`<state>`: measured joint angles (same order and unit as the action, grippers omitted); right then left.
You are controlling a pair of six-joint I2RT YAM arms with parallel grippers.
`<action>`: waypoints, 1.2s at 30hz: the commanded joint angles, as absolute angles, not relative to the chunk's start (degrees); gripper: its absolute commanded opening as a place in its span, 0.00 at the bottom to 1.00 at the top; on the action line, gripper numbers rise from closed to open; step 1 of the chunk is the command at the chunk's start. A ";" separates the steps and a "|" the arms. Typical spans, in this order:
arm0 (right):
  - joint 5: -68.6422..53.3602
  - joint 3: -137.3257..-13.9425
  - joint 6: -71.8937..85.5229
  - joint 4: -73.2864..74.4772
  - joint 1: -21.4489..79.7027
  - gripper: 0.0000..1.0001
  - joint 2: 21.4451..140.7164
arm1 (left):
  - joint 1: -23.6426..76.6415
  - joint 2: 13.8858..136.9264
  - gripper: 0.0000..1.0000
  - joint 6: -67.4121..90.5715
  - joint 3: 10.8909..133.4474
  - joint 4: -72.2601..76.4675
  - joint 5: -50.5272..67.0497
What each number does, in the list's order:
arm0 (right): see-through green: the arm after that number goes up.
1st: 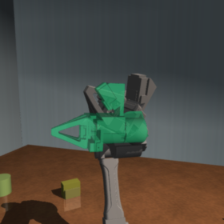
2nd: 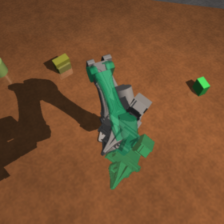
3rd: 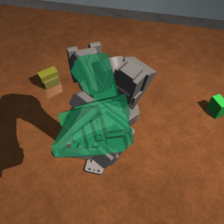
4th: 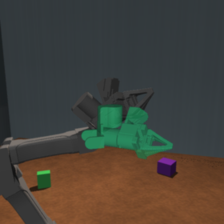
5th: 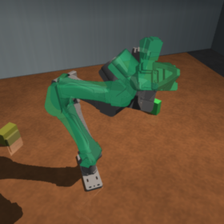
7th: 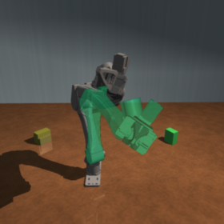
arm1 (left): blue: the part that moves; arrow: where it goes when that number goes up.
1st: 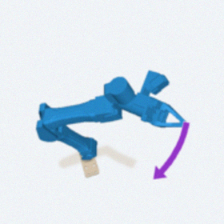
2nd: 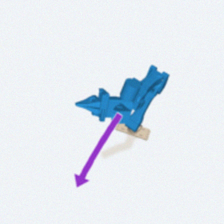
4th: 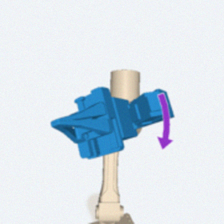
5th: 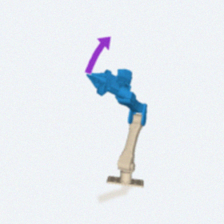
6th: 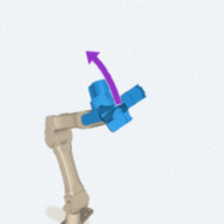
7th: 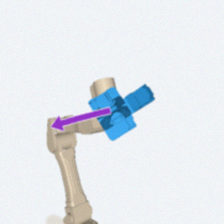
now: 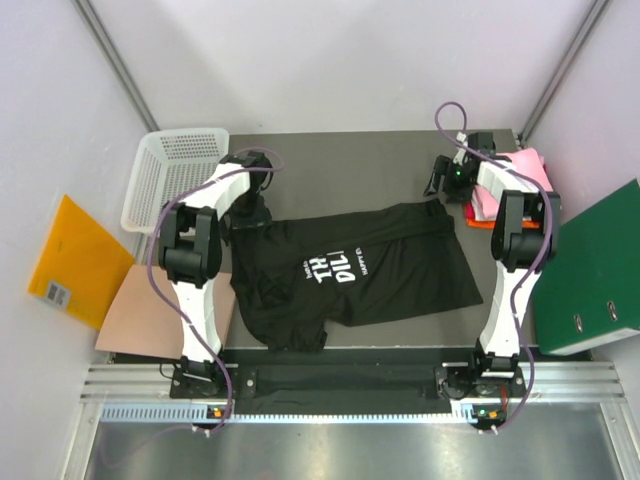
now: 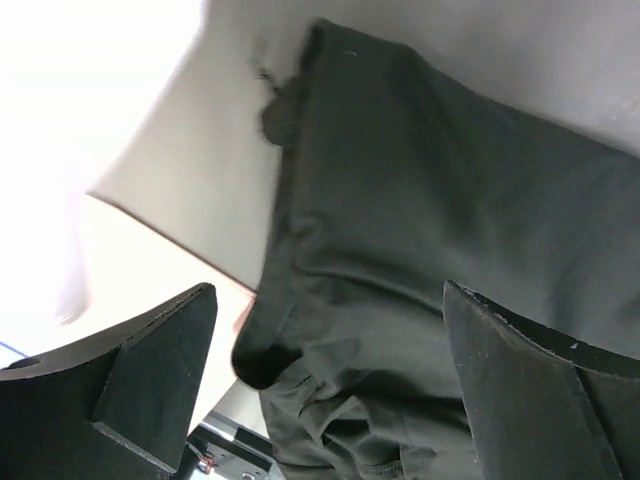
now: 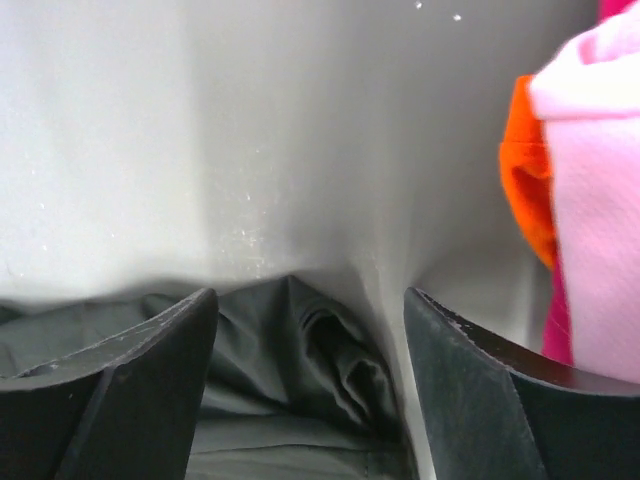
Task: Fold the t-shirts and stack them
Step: Fold the flattened tshirt in 1/3 of the way
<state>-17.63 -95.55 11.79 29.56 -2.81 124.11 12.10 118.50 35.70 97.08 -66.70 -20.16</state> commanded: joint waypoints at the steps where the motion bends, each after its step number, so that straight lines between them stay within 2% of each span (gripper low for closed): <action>1: -20.04 -97.03 12.48 32.95 -3.08 0.73 126.47 | 12.48 121.28 0.99 34.45 96.60 -66.89 -17.23; 7: -21.36 -94.66 12.13 34.80 -3.16 0.66 125.33 | 12.48 124.36 0.95 34.37 96.15 -67.58 -18.36; 10: -22.76 -93.43 12.39 35.51 -2.99 0.61 125.07 | 12.48 126.64 0.80 34.19 96.15 -68.29 -19.07; 11: -23.20 -92.99 12.48 35.86 -2.99 0.55 125.24 | 12.48 127.00 0.63 34.10 96.15 -68.38 -18.99; 13: -23.90 -92.81 12.57 36.47 -2.99 0.47 125.85 | 12.48 128.23 0.44 34.19 96.76 -68.99 -18.98; 14: -24.43 -92.64 12.57 36.65 -2.99 0.35 126.03 | 12.48 128.49 0.19 34.45 97.12 -69.43 -19.25; 16: -24.52 -92.46 12.57 36.65 -2.99 0.31 126.04 | 12.48 128.50 0.00 34.98 97.82 -69.78 -19.60; 17: -24.70 -92.20 12.57 36.65 -2.99 0.18 125.86 | 12.48 128.32 0.00 35.15 97.82 -69.96 -20.03; 19: -25.66 -91.94 12.13 35.78 -2.90 0.12 124.99 | 12.48 127.45 0.00 35.24 98.26 -69.96 -20.30; 21: -25.58 -92.11 12.22 35.68 -2.90 0.00 124.63 | 12.48 126.74 0.00 35.07 99.05 -70.14 -20.92; 29: -24.61 -94.48 13.10 34.98 -2.90 0.00 125.59 | 12.57 129.98 0.00 34.19 106.95 -71.80 -23.11; 32: -23.64 -96.24 13.80 34.11 -2.99 0.00 126.38 | 12.48 133.76 0.00 34.10 114.06 -72.95 -23.82; 36: -21.98 -99.83 14.50 33.58 -3.16 0.00 127.70 | 12.48 141.21 0.00 33.23 129.84 -75.84 -23.38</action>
